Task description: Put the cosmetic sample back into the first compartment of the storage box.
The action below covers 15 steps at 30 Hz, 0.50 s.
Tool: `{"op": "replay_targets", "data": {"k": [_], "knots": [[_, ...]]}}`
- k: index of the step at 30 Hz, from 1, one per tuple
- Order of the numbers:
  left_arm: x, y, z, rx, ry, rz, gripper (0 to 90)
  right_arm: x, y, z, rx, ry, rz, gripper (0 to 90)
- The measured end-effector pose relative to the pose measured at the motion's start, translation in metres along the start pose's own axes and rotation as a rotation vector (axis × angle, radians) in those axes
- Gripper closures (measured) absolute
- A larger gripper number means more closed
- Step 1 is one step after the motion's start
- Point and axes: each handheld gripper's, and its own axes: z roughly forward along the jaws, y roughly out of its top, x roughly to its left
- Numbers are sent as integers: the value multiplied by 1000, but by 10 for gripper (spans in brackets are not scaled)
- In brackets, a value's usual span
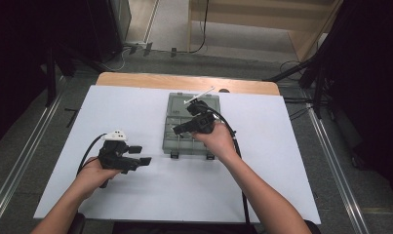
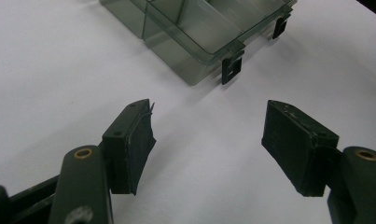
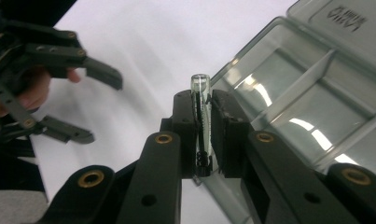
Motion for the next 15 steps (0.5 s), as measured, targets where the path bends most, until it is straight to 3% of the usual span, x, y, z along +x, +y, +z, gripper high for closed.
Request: {"op": "replay_targets", "data": {"k": [6,15], "knots": [[0,0,1,-3,-5,-1,329,-9,13,1,-3,-20,-1,819],[1,0,1,-1,-2,-2,328,-23,26,8,11,-46,40,818]]}}
